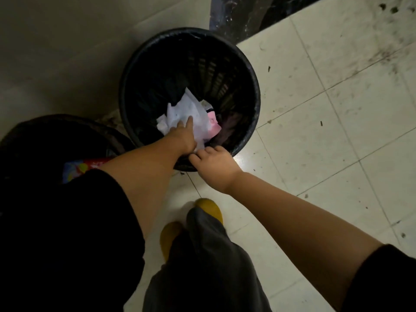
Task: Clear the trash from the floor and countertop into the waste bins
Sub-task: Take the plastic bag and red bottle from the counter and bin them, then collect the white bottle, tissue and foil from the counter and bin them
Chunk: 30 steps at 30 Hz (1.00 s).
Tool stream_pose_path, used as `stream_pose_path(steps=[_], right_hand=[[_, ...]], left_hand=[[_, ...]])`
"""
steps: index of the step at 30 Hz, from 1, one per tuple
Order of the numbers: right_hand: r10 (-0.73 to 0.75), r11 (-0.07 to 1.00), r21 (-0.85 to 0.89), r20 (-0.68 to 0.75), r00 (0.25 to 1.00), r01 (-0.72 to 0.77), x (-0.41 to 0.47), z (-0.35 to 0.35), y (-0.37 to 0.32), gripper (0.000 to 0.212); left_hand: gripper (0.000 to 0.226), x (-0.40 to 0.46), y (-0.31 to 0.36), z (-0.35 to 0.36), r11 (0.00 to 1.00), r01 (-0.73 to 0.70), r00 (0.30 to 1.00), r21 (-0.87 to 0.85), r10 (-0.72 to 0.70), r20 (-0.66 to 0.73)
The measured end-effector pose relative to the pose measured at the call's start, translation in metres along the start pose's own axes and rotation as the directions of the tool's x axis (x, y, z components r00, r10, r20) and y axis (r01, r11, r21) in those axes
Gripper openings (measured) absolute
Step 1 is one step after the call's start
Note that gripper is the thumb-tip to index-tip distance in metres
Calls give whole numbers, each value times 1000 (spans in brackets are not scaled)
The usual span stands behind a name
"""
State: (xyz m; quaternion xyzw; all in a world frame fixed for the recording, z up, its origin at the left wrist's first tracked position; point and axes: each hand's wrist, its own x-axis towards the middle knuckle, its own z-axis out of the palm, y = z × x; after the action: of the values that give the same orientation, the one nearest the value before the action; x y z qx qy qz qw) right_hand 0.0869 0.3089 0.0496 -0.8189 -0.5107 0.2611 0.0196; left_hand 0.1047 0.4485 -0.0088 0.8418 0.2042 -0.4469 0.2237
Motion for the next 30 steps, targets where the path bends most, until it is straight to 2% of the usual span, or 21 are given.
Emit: stream_pose_path(steps=[2,4,8,13,17,20,24,30], right_hand=[[78,997,12,162,984,-81,-3,-17,-1,43],[158,986,7,262,952,-166,-14,-43,-4,53],[259,963,7,271,927,-271,-58,-120,-22,61],[378,917,49,200,904,-395,-123,-250,-51,53],[491,856,152,63,869,-494,-180,-353,-87,52],[540,823,230,-32,841,-520,-226,-405,-109,51],[647,736,316,-67,760,-599,-293,-431,-120,49],[831,509,452,-36,555,-732,-427,-416,-108,48]], left_hand=[[76,-26,0,-31,999,-41,994,-17,39,-107],[71,-61,-4,-70,996,-76,981,-36,69,-181],[60,-150,-15,-141,992,-123,969,-29,113,-221],[53,-290,-4,-212,986,-159,952,-40,143,-270],[52,-400,28,-242,963,-259,925,68,268,-268],[49,-466,69,-258,924,-362,881,126,383,-277],[48,-528,128,-264,849,-452,812,273,519,-268],[50,-579,228,-231,694,-545,734,470,666,-133]])
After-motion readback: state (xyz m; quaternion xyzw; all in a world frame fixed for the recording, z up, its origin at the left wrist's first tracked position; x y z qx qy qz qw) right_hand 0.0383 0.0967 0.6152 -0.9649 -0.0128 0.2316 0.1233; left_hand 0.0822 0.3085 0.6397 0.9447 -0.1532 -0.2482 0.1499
